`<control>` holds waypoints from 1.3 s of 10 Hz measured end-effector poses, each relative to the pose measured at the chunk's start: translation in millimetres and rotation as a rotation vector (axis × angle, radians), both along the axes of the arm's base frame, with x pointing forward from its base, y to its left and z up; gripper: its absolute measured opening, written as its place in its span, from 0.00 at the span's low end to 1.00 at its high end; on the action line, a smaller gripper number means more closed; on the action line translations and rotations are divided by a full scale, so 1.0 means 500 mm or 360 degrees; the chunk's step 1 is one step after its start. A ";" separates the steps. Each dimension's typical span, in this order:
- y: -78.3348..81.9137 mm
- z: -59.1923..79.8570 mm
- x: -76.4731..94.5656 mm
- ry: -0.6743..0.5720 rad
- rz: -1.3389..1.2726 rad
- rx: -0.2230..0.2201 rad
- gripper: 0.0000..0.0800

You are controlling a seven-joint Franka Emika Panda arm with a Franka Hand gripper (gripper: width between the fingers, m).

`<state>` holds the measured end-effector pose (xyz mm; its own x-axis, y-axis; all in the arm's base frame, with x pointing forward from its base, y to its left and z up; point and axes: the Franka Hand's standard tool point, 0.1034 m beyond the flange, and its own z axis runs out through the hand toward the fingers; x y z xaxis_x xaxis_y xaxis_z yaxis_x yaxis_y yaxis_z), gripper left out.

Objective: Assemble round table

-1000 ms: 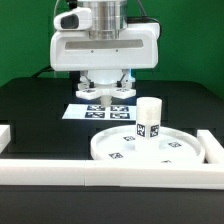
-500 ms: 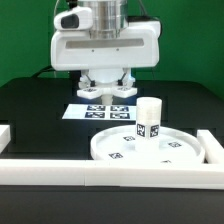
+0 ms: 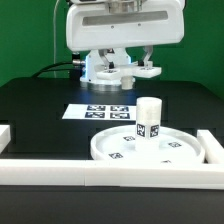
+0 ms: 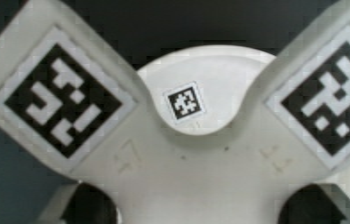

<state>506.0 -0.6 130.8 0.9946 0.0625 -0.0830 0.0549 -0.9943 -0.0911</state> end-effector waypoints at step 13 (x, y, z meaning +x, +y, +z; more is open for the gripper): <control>0.076 -0.004 0.119 -0.0085 0.0529 -0.0083 0.56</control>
Offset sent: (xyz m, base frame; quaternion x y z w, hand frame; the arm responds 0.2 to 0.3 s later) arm 0.0588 0.0340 0.0182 -0.0342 0.0420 -0.1530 0.9867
